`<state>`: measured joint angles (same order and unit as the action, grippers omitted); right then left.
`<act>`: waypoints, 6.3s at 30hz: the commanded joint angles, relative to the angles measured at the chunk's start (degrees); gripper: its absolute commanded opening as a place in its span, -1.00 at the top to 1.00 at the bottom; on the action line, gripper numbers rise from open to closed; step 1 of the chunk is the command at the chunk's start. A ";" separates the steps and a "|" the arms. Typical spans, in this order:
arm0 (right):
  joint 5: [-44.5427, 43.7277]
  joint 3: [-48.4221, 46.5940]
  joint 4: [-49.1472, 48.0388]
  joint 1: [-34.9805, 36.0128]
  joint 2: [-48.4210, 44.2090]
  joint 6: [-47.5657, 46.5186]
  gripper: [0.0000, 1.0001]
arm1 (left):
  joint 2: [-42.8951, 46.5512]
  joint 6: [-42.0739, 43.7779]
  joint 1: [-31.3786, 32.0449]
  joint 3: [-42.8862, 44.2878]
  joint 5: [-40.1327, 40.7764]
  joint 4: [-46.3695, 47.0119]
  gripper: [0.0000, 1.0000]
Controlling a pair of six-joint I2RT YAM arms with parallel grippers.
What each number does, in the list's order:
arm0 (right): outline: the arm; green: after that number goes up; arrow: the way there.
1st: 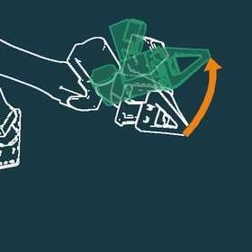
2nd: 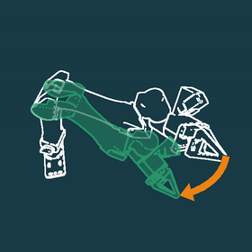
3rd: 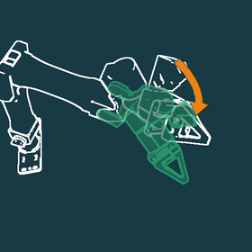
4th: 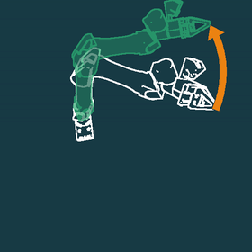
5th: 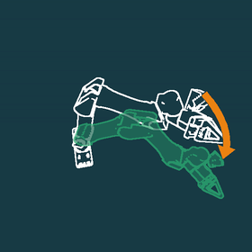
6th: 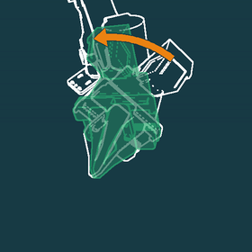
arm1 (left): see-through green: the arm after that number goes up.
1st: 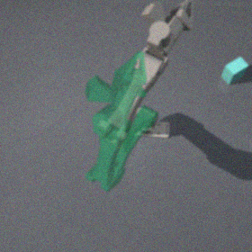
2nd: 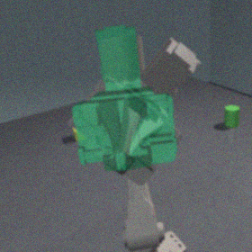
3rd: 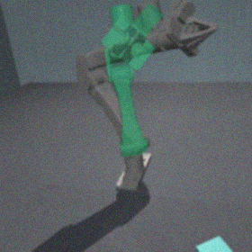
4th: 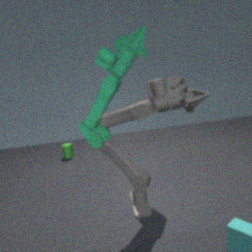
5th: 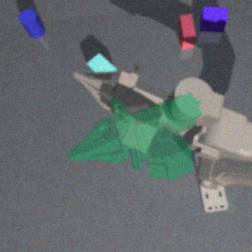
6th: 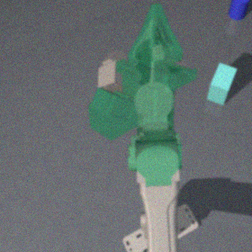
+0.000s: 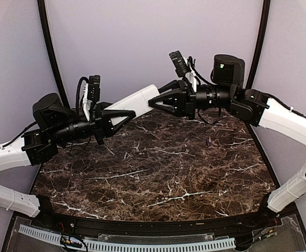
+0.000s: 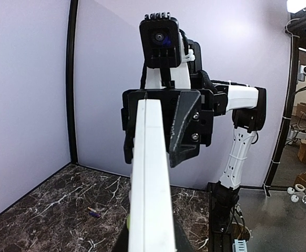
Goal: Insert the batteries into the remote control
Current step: Pass from the left arm to the right, then pass from the right arm to the left, then remove the battery cover from the remote control, then place the battery cover at the center of the board.
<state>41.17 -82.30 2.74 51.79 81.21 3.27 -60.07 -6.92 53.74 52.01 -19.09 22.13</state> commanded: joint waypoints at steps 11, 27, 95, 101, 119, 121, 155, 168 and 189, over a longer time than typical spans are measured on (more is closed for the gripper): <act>2.74 -6.24 9.89 -0.99 1.31 -4.36 1.00 | -0.71 3.54 0.05 3.77 -2.05 -6.50 -0.38; 8.43 -14.95 27.00 -1.35 6.06 -12.45 1.00 | -8.51 11.76 0.03 15.43 -2.35 -28.53 0.50; 6.16 21.31 0.68 -12.90 2.95 -6.93 0.39 | -21.85 15.01 -0.92 18.81 7.74 -46.89 1.00; 5.82 24.69 -5.98 -12.43 1.04 -5.15 0.39 | -21.04 15.40 -0.92 18.22 9.56 -46.03 1.00; 7.06 22.92 -9.07 -10.37 2.62 -4.92 0.48 | -20.72 14.64 -0.92 18.08 9.10 -45.49 1.00; 7.78 22.90 -8.73 -9.94 2.77 -5.10 0.51 | -20.78 14.56 -0.91 18.12 9.57 -45.42 1.00; 3.09 21.12 -7.22 -8.02 3.88 -3.27 1.00 | -19.82 12.77 -2.10 18.11 11.40 -44.89 1.00; -14.51 12.83 16.11 -10.06 4.92 -1.25 1.00 | -18.89 8.71 -6.07 17.73 19.13 -46.89 1.00; -37.78 -7.07 67.38 -12.43 36.47 0.18 1.00 | -12.22 7.85 -8.91 14.52 21.00 -45.73 1.00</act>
<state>5.17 -87.33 62.87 39.22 114.76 4.05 -74.87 0.95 44.69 67.44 2.42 -24.03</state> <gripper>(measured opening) 0.005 0.136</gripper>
